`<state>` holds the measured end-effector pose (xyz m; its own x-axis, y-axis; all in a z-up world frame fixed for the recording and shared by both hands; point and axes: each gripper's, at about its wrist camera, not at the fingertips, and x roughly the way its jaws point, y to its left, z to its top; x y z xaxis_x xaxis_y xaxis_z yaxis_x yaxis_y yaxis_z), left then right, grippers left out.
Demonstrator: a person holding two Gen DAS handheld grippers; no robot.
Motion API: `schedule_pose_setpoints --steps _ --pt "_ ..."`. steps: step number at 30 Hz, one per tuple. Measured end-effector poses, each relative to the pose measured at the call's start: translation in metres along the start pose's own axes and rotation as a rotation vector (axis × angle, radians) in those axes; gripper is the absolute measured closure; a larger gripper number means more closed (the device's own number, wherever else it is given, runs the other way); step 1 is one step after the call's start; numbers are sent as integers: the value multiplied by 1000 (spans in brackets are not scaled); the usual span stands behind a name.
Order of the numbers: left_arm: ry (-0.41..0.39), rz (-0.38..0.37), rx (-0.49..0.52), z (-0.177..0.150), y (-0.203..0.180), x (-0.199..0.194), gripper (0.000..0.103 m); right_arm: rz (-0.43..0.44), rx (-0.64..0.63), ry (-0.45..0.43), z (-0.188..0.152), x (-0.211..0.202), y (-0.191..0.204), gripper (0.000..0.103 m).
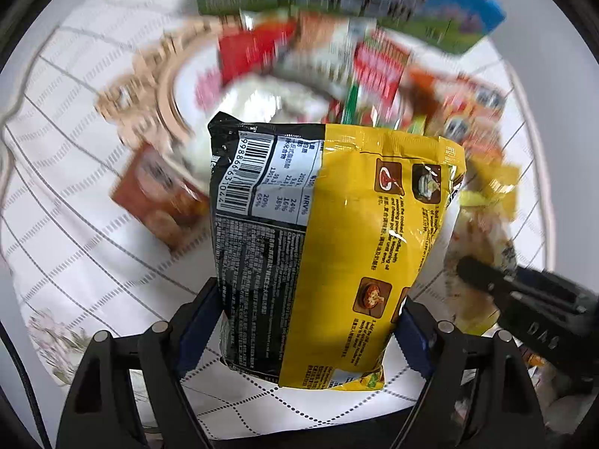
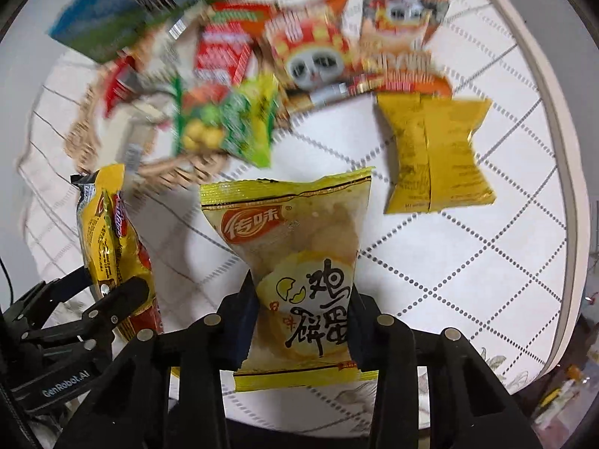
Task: Organize snacks
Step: 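Carry both bags into the cardboard box and open both tools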
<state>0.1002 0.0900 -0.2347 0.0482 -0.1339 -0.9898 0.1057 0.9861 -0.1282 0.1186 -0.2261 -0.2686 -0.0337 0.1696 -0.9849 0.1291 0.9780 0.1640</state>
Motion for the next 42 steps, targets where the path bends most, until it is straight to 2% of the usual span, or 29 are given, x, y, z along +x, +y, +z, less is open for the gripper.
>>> schedule_pose_setpoints --steps 3,7,8,9,14,19,23,28,30,33,36,37,39,40,41,42 --pt "-55 -39 -10 5 5 -43 19 33 24 -60 9 -25 4 61" --pt "-113 -97 -14 42 4 -97 19 70 29 -159 22 -81 12 62" --pt "-120 -103 -14 51 -16 -90 19 76 29 -180 25 -97 26 62" --pt "-129 -112 -19 62 -17 -99 19 86 29 -210 34 -112 29 62" --pt "-172 -128 -66 140 -40 -114 19 112 13 -306 76 -179 42 62" --pt "-135 -111 -132 241 -56 -94 19 124 -5 -352 166 -206 48 62" --pt "-73 -80 -181 312 -48 -56 19 135 -12 -311 247 -195 52 62" --pt "4 -58 -228 374 -41 -9 23 95 -39 -242 333 -154 58 62" --pt "22 -55 -237 387 -40 4 23 75 -50 -213 361 -135 60 62" --pt "45 -45 -228 404 -41 26 25 59 -59 -176 386 -106 60 62" --pt "67 1 -207 414 -46 37 25 64 -75 -119 414 -74 60 61" --pt "67 19 -195 417 -47 39 25 72 -75 -100 422 -65 59 57" --pt "54 37 -185 421 -45 42 25 56 -89 -81 432 -48 54 38" --pt "38 45 -175 422 -47 39 25 58 -98 -79 434 -45 54 20" --pt "25 55 -167 421 -49 36 25 58 -103 -81 435 -42 53 15" --pt "14 69 -163 421 -49 34 25 56 -108 -87 437 -41 53 15"
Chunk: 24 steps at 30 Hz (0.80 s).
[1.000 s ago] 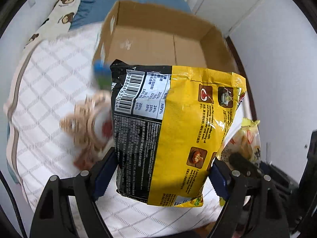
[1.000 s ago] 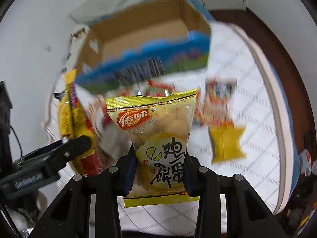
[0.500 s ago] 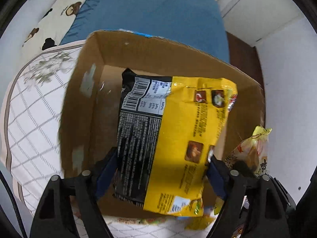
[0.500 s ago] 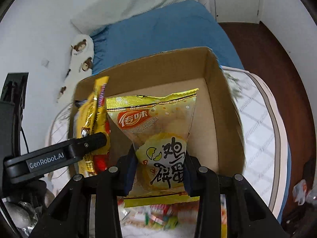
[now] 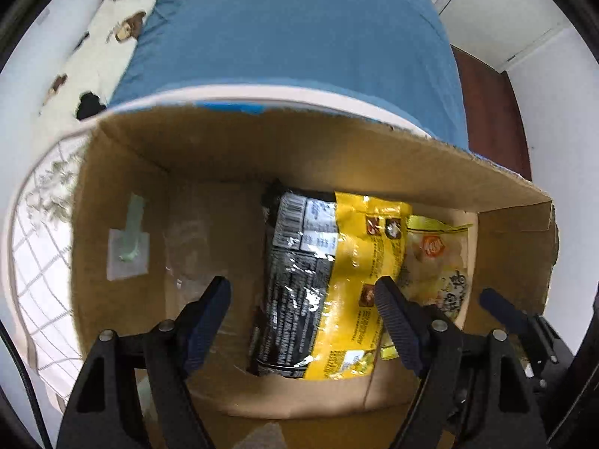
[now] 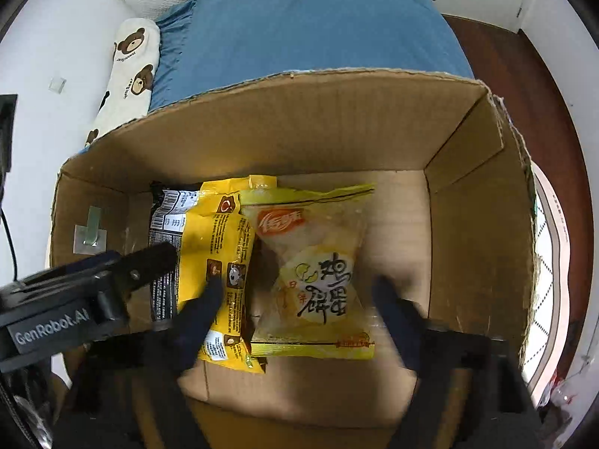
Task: Organize snacks
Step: 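Carry both bags into the cardboard box and open both tools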
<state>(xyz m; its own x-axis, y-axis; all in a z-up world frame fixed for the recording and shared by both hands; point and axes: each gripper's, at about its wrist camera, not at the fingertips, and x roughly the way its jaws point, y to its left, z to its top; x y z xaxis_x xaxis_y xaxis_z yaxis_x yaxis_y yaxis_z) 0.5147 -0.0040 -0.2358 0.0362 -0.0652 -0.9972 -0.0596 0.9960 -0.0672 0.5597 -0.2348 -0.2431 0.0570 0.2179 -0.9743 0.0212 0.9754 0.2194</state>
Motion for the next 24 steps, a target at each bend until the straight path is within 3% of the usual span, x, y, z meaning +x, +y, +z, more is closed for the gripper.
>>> schedule_pose_setpoints --steps 5,12,24 --pt "-62 2 14 -12 -5 -16 24 3 -2 -8 -2 -4 0 13" --pt "-153 -4 50 -42 -2 -40 24 -8 0 -52 -30 -32 5 12" --pt "-366 12 106 -112 -1 -111 24 -47 -53 -222 -95 -102 16 12"
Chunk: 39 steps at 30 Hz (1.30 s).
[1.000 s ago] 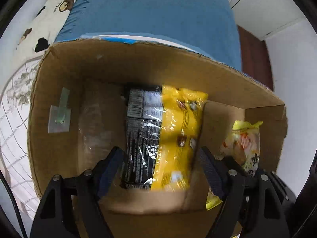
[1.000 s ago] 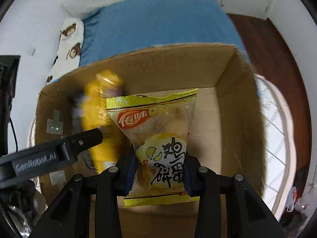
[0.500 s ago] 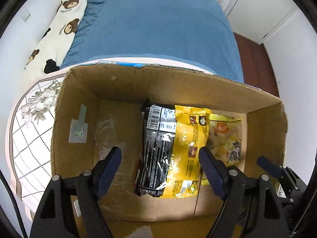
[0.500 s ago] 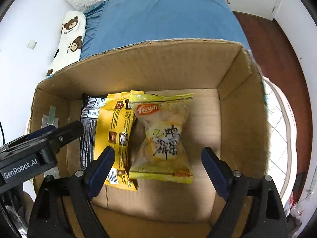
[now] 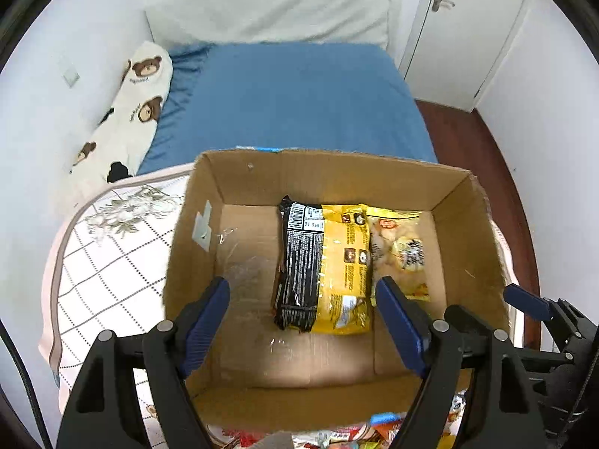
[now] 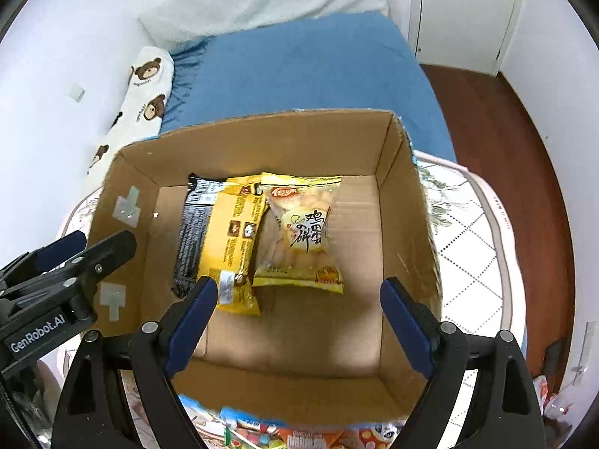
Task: Organize snacks
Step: 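Carry both bags into the cardboard box and open both tools, then grasp the white wafer packet with left tool while right tool grasps yellow chip bag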
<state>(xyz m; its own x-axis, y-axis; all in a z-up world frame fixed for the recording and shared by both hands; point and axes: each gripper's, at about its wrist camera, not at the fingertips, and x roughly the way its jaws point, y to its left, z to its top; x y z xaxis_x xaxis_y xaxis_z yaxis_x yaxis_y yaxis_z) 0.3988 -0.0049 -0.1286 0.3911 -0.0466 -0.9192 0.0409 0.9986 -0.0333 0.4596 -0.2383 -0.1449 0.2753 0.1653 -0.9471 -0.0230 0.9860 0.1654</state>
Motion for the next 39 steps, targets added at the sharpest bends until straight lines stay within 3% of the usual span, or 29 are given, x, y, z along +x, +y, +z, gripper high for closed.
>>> schedule_pose_setpoints --steps 17,22,26,34,39 --pt "-121 -31 0 -57 5 -86 24 6 -4 -164 -68 -97 11 12" --pt "-98 -3 25 -90 18 -90 24 41 26 -126 -96 -101 9 12" --pt "-7 53 112 -128 31 -64 24 56 59 -44 -130 -83 1 12" --pt "328 154 356 -218 38 46 24 102 187 143 -201 -24 -20 12" --pt "387 211 473 -246 25 90 24 95 223 193 -224 -4 -29 12"
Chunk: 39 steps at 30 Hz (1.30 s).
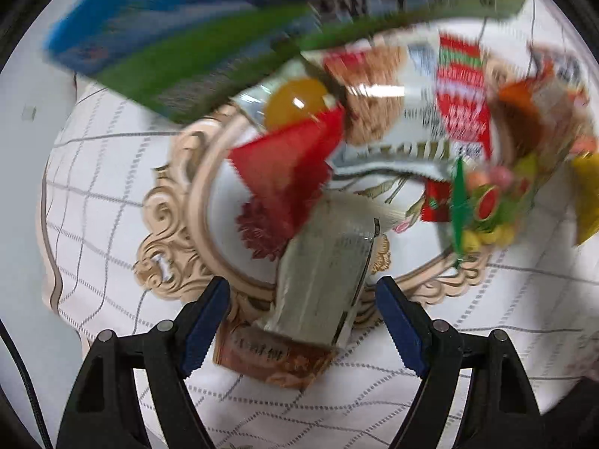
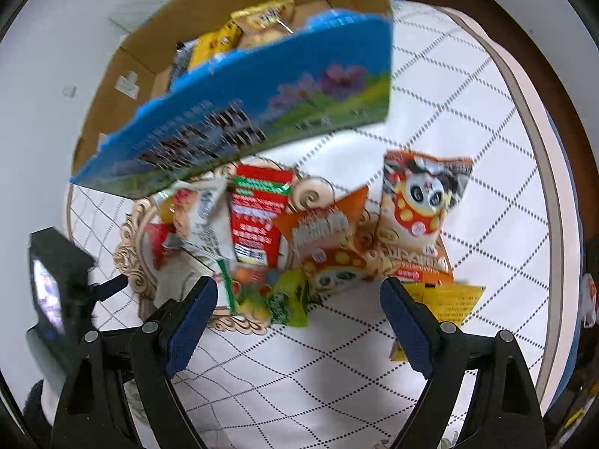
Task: Organize snacks
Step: 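Grasp the white wafer packet with left tool while right tool grasps yellow chip bag, then carry both packets into the box and release them from both tools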
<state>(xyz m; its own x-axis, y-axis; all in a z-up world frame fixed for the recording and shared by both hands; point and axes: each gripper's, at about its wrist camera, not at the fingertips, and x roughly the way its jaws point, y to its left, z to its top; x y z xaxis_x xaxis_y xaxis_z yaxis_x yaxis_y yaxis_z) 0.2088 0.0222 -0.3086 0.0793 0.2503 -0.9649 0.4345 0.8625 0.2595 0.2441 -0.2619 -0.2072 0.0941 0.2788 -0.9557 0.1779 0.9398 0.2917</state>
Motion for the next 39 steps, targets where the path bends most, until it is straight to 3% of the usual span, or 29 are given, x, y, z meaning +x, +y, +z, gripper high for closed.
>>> schedule_pose_setpoints --steps 1,2,3,8,12,15,21,22,24,27,34,39 --pt "1 13 3 1 -3 7 28 -6 4 3 -2 2 -2 12" --pt "3 5 -6 1 -4 10 44 -6 21 -2 -2 3 -5 12" --pt "9 -20 -23 1 -4 12 53 -8 32 1 -4 4 -9 12" --pt "50 -109 -224 -10 7 15 56 -29 83 -3 -13 3 -28 12" --pt "137 -291 -449 -35 20 28 56 -64 151 -1 -21 2 -59 12" --pt "151 -348 -502 -47 20 38 56 -95 196 22 -24 9 -81 12" --pt "153 -320 -416 -54 4 60 43 -195 137 120 -25 45 -91 12" --pt "152 -305 -393 -56 1 63 43 -216 116 137 -27 52 -89 16" --pt "138 -288 -386 -58 -2 61 44 -251 79 157 -31 66 -86 43" --pt "117 -289 -418 -74 -15 55 45 -278 35 175 -39 77 -80 49" --pt "202 -390 -411 -113 -47 71 44 -94 -57 317 -68 89 -45 51" --pt "219 -373 -382 -121 -59 86 43 -89 -65 344 -75 106 -37 41"
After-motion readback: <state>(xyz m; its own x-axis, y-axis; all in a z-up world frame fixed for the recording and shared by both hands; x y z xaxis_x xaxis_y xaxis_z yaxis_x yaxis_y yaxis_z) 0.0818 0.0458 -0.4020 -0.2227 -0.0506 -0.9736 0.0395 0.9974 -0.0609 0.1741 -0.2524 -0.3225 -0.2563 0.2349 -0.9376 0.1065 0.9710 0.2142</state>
